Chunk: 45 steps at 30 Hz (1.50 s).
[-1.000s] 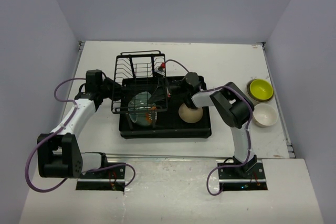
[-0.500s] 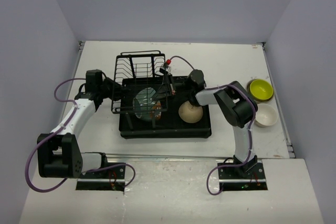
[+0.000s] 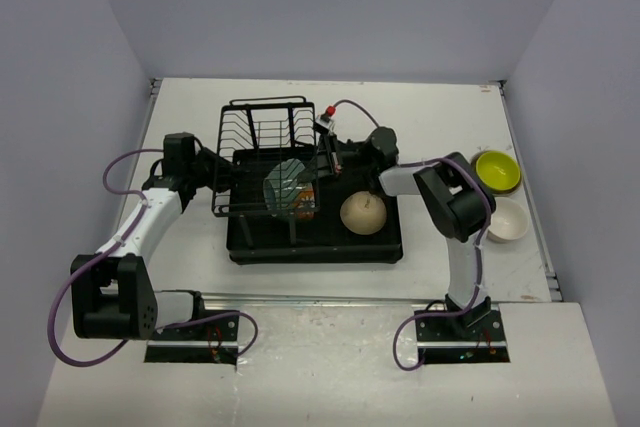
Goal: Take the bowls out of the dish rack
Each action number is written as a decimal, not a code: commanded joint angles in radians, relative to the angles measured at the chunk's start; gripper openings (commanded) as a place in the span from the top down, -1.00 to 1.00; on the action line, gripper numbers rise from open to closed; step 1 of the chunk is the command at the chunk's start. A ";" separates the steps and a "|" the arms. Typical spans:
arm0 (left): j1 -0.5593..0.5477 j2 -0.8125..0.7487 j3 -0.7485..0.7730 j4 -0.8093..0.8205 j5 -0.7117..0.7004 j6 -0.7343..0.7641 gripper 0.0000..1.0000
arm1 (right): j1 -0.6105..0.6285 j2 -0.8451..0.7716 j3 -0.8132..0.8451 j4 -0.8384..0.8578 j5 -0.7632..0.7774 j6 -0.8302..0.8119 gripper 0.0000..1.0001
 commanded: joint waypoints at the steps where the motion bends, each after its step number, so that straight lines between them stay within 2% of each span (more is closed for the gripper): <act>1: 0.009 -0.001 0.013 0.021 0.012 -0.011 0.75 | -0.040 -0.059 0.022 0.089 -0.026 -0.012 1.00; 17: 0.009 0.020 0.028 0.018 0.012 -0.003 0.75 | -0.150 -0.047 0.048 0.107 -0.064 0.013 1.00; 21: 0.009 0.028 0.031 0.018 0.014 0.001 0.75 | -0.163 -0.033 0.071 0.155 -0.058 0.062 1.00; 34: 0.011 0.057 0.028 0.042 0.032 0.006 0.75 | -0.186 -0.050 0.152 0.146 -0.066 0.106 1.00; 45: 0.014 0.075 0.025 0.059 0.049 0.011 0.75 | -0.199 -0.091 0.161 0.035 -0.086 0.033 1.00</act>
